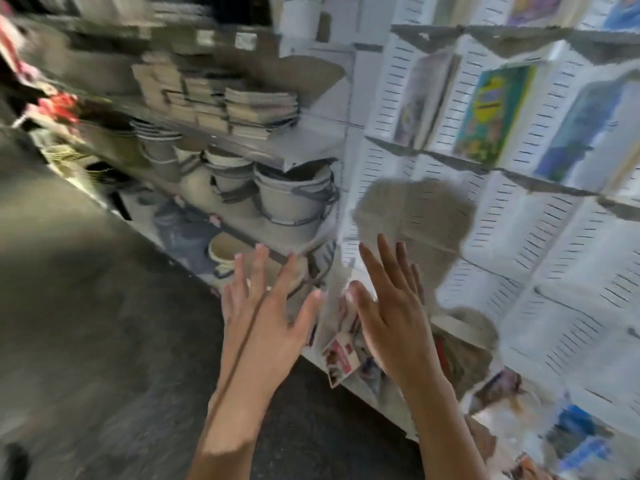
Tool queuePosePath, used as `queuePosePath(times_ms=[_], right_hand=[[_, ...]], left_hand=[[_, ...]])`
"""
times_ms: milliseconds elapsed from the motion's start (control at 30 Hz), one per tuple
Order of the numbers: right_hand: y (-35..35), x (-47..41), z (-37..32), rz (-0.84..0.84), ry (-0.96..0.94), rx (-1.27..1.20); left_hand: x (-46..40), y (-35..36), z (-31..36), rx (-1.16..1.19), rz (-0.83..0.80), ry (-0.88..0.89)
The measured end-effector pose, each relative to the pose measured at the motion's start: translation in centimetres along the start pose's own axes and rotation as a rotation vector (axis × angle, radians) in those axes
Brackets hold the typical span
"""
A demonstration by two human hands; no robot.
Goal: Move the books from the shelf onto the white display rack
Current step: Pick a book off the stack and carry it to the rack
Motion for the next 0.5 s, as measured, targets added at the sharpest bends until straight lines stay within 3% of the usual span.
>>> queuePosePath(times_ms=[500], right_hand=[[18.4, -15.3, -12.2, -0.24, -0.205, -0.11]], left_hand=[[-5.4, -7.5, -21.8, -0.057, 0.123, -0.326]])
Point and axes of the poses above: each hand's wrist, its own x-axis away from the middle knuckle, its own y-axis out of the palm, z = x × y, the point moved 10 cm from there along -x, towards the middle knuckle, and after that the axes turned 9 degrees about -z, right-handed, at the moved point
